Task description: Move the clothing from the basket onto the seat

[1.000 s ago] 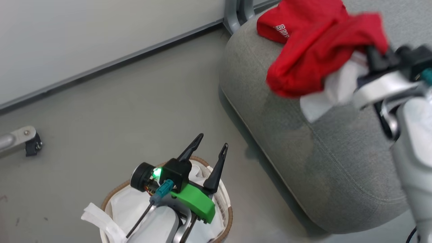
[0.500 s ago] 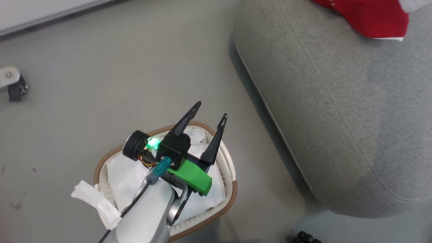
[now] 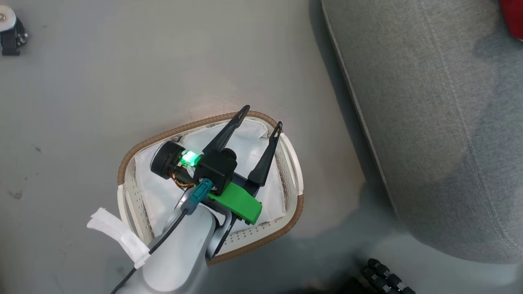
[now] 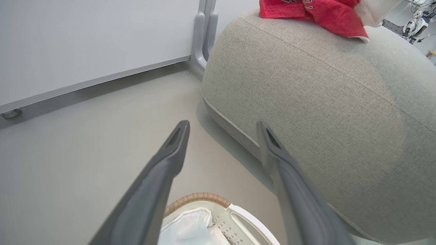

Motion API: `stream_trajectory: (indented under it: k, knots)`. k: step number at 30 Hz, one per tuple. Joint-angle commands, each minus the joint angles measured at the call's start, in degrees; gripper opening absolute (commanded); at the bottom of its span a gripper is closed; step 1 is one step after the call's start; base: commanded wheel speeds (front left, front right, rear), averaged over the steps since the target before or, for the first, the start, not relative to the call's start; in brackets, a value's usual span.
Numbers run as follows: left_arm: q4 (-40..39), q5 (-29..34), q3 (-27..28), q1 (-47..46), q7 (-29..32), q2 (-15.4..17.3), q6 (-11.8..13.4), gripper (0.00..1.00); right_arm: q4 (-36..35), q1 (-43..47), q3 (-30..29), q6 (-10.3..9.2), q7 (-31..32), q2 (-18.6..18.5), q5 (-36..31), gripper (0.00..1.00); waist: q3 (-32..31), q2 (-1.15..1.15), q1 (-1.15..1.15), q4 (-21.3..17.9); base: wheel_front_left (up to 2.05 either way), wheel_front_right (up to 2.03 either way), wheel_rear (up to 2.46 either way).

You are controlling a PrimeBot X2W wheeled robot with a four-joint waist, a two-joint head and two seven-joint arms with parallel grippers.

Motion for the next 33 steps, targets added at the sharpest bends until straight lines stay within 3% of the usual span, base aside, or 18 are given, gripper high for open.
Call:
stream_trajectory:
  k: [1, 3, 4, 5, 6, 7, 8, 27, 33]
  knots:
    - [0.1, 0.4, -0.1, -1.0, 0.0, -0.1, 0.2, 1.0, 0.0, 1.4, -0.6, -0.08, -0.2, 0.3, -0.8, 0.0, 1.0, -0.01, -0.01, 0.7, 0.0, 0.0, 0.0]
    - [0.3, 0.2, -0.2, -1.0, 0.0, -0.2, 0.2, 1.0, -0.2, 2.5, -0.9, -0.08, -0.2, 1.2, -1.2, 0.0, 0.8, -0.01, -0.01, 0.7, 0.0, 0.0, 0.0]
    - [0.4, 0.1, -0.2, -0.9, 0.0, -0.2, 0.1, 1.0, -0.4, 3.1, -1.2, -0.07, -0.2, 1.5, -1.3, 0.05, 0.5, -0.01, -0.01, 0.6, 0.0, 0.0, 0.0]
    - [0.5, -0.1, -0.2, -0.9, 0.0, -0.2, 0.1, 1.0, -0.5, 3.5, -1.5, -0.08, -0.2, 1.6, -1.5, 0.29, 0.3, -0.01, -0.01, 0.7, 0.0, 0.0, 0.0]
    - [0.8, -0.3, -0.2, -1.0, 0.0, -0.2, 0.0, 1.0, -0.7, 4.2, -1.7, -0.08, -0.2, 1.8, -1.8, 0.45, 0.0, -0.01, -0.01, 0.7, 0.0, 0.0, 0.0]
    - [0.9, -0.4, -0.1, -1.0, 0.0, -0.2, 0.0, 1.0, -0.8, 4.8, -1.9, -0.08, -0.2, 2.0, -2.0, 0.88, -0.3, -0.01, -0.01, 0.8, 0.0, 0.0, 0.0]
    - [1.1, -0.4, 0.0, -1.1, 0.0, -0.2, 0.0, 1.0, -0.9, 5.4, -2.1, -0.08, -0.2, 2.1, -2.2, 1.0, -0.8, -0.01, -0.01, 0.9, 0.0, 0.0, 0.0]
    - [-0.8, -5.3, 1.8, 6.4, 0.0, -1.1, 0.8, 1.0, -11.9, 25.2, -2.4, -0.08, -0.2, 2.6, -4.2, 1.0, -15.2, -0.01, -0.01, 4.2, 0.0, 0.0, 0.0]
    - [-2.4, -8.5, 3.4, 9.4, 0.0, -1.1, 2.7, 1.0, -12.9, 26.7, -1.1, -0.07, -0.2, 3.0, -2.8, 1.0, -21.4, -0.01, -0.01, 6.0, 0.0, 0.0, 0.0]
